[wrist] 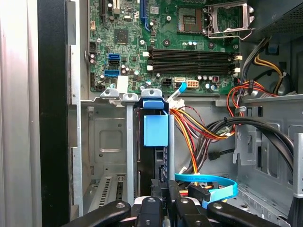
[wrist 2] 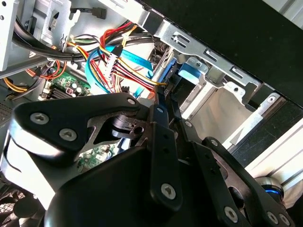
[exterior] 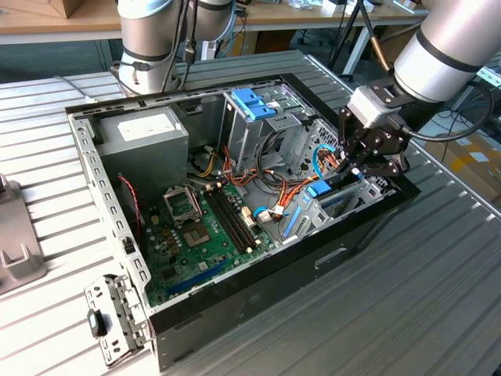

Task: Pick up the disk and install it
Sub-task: 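Insert the first disk wire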

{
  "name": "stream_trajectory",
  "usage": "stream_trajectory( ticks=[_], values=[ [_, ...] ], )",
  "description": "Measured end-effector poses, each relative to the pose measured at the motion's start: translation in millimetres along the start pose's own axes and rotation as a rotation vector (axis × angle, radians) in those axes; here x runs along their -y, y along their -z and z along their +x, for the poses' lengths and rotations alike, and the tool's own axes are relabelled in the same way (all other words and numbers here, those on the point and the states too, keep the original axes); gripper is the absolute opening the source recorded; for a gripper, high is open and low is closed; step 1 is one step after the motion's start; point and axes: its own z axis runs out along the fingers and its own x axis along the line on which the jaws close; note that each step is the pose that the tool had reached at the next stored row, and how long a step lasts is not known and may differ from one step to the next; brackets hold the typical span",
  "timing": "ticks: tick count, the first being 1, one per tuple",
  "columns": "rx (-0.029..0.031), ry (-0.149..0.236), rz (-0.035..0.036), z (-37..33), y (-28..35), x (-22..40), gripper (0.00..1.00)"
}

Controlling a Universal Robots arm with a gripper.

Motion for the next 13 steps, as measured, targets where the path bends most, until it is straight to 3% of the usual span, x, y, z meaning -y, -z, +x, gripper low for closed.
stream_trajectory(
  ticks=[3, 4, 7, 13],
  values=[
    [0.0001, 0.000, 0.0000, 0.0, -0.1, 0.0, 0.18],
    [0.0001, 0.000, 0.0000, 0.0, -0.1, 0.0, 0.25],
    [0.0000, 0.000, 0.0000, 0.0, 0.3, 0.0, 0.25],
    [0.0021, 0.000, 0.0000, -1.2, 10.6, 0.1, 0.25]
  ],
)
